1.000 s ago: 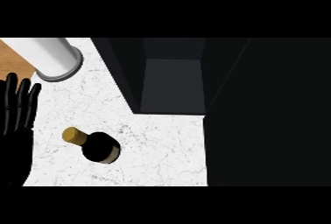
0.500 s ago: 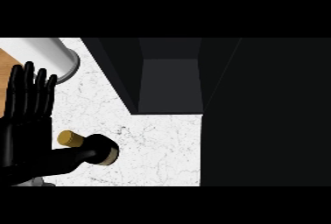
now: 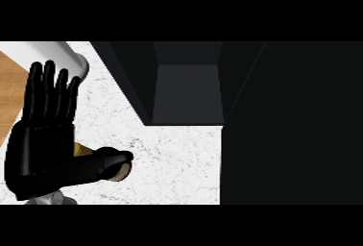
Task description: Pick up the wine, place it into the cabinet and close the cabinet
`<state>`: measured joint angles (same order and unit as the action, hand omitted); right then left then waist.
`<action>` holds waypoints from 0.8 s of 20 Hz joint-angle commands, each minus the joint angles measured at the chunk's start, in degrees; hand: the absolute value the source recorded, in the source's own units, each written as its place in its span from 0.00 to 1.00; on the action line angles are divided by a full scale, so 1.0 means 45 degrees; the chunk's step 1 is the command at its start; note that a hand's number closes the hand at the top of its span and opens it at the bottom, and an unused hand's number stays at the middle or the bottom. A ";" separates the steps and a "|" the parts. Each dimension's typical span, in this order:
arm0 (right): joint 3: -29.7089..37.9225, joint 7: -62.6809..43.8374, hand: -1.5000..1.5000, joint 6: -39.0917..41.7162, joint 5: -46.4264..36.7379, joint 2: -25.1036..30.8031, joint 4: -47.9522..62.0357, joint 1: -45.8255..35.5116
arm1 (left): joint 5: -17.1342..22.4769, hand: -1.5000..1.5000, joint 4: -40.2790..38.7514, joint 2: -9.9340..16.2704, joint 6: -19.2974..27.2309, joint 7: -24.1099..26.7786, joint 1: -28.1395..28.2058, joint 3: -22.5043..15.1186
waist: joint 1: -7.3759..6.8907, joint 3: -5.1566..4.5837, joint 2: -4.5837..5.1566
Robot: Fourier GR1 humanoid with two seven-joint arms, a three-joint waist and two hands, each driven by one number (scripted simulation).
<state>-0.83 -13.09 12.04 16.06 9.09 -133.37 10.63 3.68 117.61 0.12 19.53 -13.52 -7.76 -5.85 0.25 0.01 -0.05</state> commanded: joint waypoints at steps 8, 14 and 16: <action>0.0910 -0.2348 0.00 -0.0245 0.1077 0.0223 -0.1010 -0.1230 | -0.0714 0.00 0.0647 -0.0023 0.0945 -0.0837 -0.0066 -0.0825 | -0.0054 -0.0002 -0.0004; 0.0017 -0.2061 0.00 0.0027 0.0126 -0.0478 -0.1590 -0.0259 | -0.1294 0.00 -0.0125 -0.0023 0.1967 -0.0439 -0.0314 -0.1760 | 0.0000 0.0000 -0.0002; 0.0316 -0.2405 0.00 -0.0220 0.0357 -0.0405 -0.1286 -0.0957 | -0.1388 0.00 0.0857 -0.0022 0.1627 -0.0772 0.0550 -0.1479 | -0.0051 -0.0002 -0.0004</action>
<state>0.79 -20.71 12.33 17.58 7.74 -135.91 7.13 -0.79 119.46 0.30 26.00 -16.07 -7.60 -11.83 0.11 0.01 -0.06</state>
